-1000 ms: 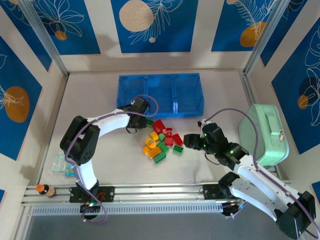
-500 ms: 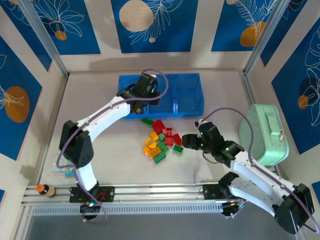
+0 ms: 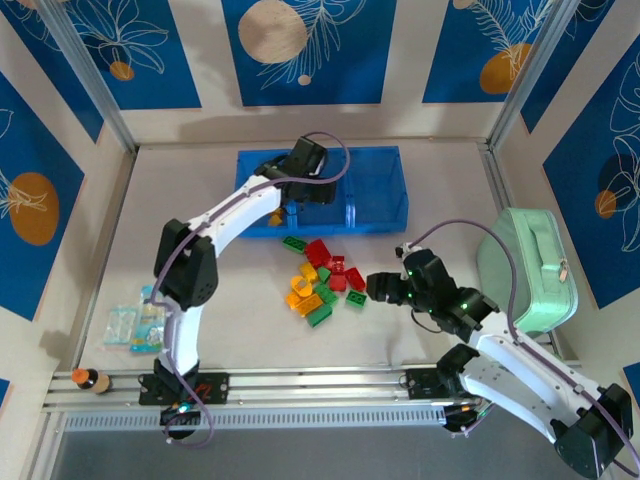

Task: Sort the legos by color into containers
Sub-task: Pick up the lego from the bottom-center of the table.

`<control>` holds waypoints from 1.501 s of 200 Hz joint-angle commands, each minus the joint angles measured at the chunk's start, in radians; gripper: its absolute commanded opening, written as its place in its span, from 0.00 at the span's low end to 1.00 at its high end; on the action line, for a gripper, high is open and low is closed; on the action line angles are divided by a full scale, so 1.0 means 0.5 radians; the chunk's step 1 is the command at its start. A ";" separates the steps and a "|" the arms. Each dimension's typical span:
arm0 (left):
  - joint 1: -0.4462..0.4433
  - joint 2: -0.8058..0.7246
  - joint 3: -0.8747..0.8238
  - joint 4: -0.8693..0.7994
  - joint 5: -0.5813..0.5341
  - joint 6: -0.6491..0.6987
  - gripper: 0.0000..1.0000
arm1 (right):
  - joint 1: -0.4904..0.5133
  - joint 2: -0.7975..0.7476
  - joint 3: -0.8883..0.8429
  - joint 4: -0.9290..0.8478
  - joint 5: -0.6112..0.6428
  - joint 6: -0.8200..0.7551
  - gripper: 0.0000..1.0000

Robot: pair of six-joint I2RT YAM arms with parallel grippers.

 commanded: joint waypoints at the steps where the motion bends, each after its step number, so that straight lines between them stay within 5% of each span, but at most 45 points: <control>1: -0.025 -0.355 -0.229 0.120 0.070 -0.033 0.75 | 0.033 0.079 0.041 -0.066 -0.035 -0.089 0.77; 71: -0.057 -1.208 -1.325 0.451 0.088 -0.221 0.76 | 0.202 0.664 0.234 -0.133 -0.139 -0.233 0.73; 121: -0.057 -1.595 -1.837 0.442 0.040 -0.326 0.77 | 0.350 1.126 0.374 -0.074 0.038 -0.148 0.73; 233: -0.058 -1.923 -2.217 0.386 -0.048 -0.368 0.77 | 0.385 1.621 0.603 -0.137 0.228 -0.001 0.63; 300: -0.059 -2.185 -2.497 0.544 0.026 -0.409 0.77 | 0.491 1.559 0.631 -0.301 0.278 0.119 0.41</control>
